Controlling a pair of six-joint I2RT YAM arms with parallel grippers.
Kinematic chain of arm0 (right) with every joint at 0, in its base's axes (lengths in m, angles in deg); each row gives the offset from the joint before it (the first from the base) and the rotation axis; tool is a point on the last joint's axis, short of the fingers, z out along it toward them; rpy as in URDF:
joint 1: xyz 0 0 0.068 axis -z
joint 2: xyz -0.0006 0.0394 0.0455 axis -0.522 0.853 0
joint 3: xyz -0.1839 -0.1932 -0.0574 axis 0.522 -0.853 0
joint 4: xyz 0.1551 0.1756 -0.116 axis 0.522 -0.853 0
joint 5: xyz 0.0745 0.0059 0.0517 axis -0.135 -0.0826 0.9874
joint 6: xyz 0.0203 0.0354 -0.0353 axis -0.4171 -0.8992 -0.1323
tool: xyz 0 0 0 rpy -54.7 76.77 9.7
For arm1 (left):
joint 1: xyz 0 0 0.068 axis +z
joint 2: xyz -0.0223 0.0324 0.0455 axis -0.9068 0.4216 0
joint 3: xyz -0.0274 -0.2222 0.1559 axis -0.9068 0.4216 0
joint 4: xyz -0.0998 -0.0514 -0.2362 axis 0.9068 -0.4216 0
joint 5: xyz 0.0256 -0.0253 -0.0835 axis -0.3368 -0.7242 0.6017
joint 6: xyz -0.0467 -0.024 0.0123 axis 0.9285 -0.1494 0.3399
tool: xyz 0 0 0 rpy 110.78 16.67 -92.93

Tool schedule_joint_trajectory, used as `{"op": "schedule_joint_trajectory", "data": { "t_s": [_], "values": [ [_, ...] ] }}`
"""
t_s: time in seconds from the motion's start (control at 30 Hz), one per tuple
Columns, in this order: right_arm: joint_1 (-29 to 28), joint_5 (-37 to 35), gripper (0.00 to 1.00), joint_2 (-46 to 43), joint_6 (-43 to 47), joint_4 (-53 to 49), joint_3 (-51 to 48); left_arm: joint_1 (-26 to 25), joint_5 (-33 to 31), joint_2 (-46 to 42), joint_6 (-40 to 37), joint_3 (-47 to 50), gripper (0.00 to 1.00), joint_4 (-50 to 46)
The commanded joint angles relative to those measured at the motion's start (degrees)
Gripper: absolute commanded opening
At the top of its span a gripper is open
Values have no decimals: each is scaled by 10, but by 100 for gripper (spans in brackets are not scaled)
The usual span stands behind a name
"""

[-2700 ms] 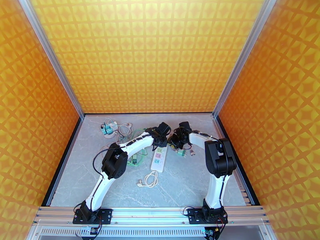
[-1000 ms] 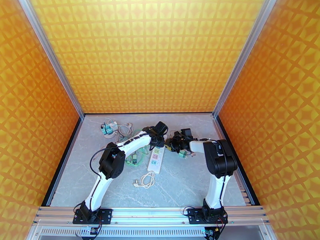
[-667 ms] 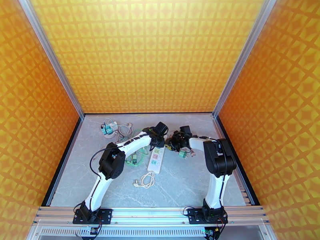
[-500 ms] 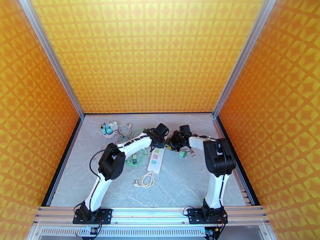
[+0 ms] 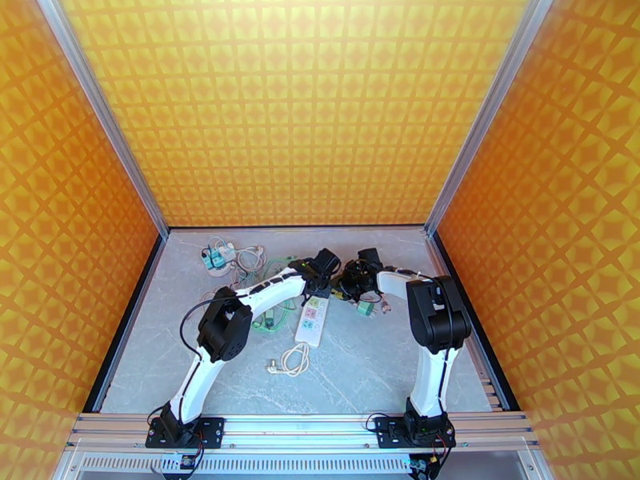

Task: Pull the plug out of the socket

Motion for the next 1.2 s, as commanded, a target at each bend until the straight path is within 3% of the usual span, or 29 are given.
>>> {"op": "schedule_joint_trajectory", "data": {
  "t_s": [0.0, 0.37, 0.77, 0.9, 1.17],
  "values": [
    [0, -113, 24, 42, 15, -96, -25, 19, 7, -42, -4, -46, 27, -47],
    [0, -101, 25, 29, 29, -87, -22, 40, 11, -80, 5, -24, 27, -70],
    [0, -78, 46, -69, 51, -82, 17, 57, 22, -108, 6, 113, 28, -43],
    [0, -89, 52, -116, 47, -87, 25, 50, 58, -103, 10, 140, 28, -31],
    [0, -130, 55, -187, 45, -118, 28, 23, 125, -71, 37, 127, 28, -11]
  ]
}}
